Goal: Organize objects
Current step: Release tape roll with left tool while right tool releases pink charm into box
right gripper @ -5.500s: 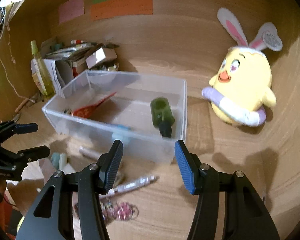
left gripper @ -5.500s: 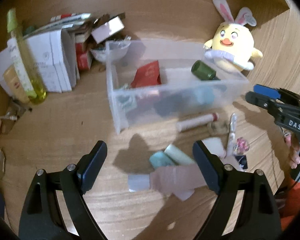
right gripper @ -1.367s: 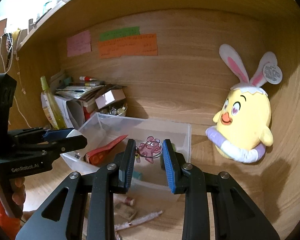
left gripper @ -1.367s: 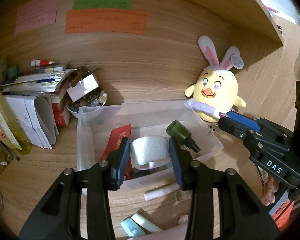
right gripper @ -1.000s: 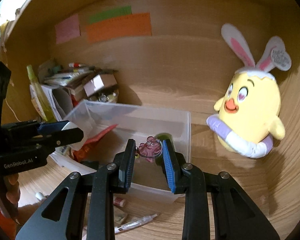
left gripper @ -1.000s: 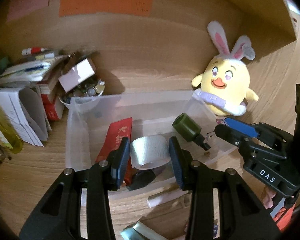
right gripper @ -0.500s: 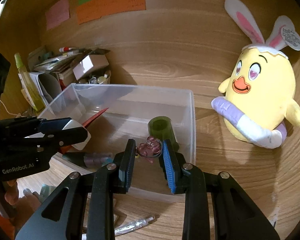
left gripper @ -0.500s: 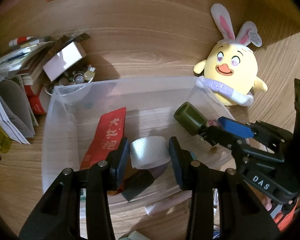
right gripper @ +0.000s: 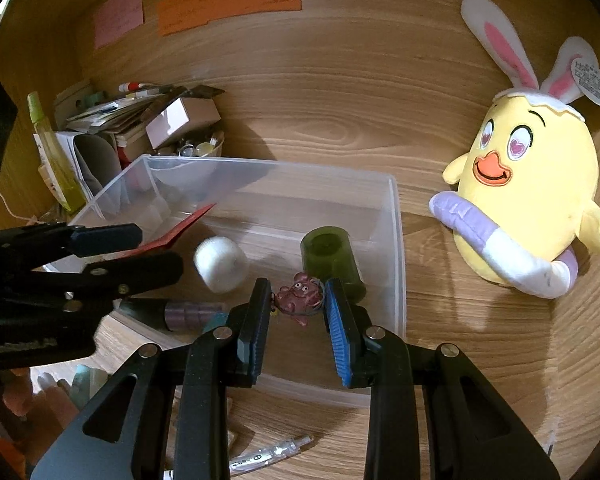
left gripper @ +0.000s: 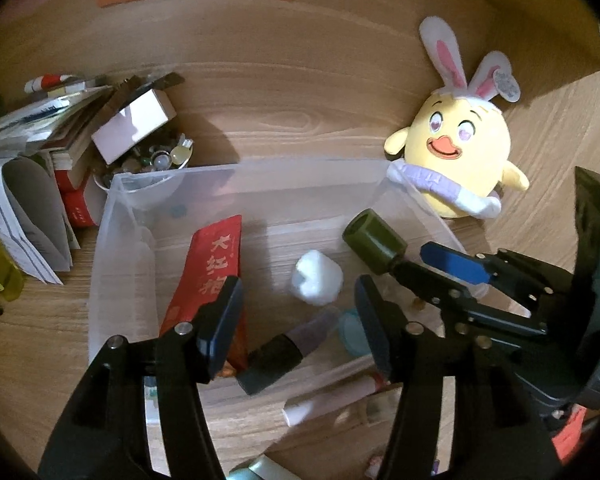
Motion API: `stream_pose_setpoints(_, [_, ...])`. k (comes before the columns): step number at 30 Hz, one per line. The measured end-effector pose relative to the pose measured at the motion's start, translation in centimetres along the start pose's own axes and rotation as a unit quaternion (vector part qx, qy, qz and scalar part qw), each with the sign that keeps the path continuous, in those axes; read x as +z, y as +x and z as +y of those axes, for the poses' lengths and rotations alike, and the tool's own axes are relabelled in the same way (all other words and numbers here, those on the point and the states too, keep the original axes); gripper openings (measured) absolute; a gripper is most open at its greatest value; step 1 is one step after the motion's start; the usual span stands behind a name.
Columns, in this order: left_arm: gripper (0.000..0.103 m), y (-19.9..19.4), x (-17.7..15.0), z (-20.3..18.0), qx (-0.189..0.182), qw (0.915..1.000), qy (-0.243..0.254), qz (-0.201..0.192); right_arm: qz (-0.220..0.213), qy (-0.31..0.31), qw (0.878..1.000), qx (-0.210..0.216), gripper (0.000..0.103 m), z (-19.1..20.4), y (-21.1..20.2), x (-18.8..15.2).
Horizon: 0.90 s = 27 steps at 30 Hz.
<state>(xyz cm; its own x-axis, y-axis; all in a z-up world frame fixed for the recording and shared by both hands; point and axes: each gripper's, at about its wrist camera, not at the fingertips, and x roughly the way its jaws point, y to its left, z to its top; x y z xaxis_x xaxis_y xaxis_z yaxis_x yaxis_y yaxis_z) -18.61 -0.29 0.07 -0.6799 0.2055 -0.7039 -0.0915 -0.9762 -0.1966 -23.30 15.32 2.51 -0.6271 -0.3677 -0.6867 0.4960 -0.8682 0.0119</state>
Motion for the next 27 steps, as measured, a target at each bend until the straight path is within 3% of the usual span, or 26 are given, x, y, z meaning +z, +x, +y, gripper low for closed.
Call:
stream_pose_setpoints(5, [0.067,-1.6,-0.4,-0.3,0.003,0.9999,0.006,-0.013,-0.003,-0.006,1.0,-0.011,0.043,0.2,-0.3,-0.1])
stream_pose_setpoints(10, [0.07,-3.4,-1.1,-0.4,0.022,0.9992,0.019,-0.027,-0.008,-0.01,1.0,-0.013,0.05,0.5,-1.0,0.0])
stream_pose_setpoints(16, [0.082,-4.9,-2.4,0.2,0.041,0.9984,0.021,-0.033,-0.022,-0.017,0.999,-0.036,0.062,0.7,-2.3,-0.3])
stream_pose_setpoints(27, [0.089,-7.1,-5.4,2.2,0.05,0.9985,0.004,-0.024,-0.024,-0.007,0.999,-0.046,0.064,0.1,-4.7,-2.2])
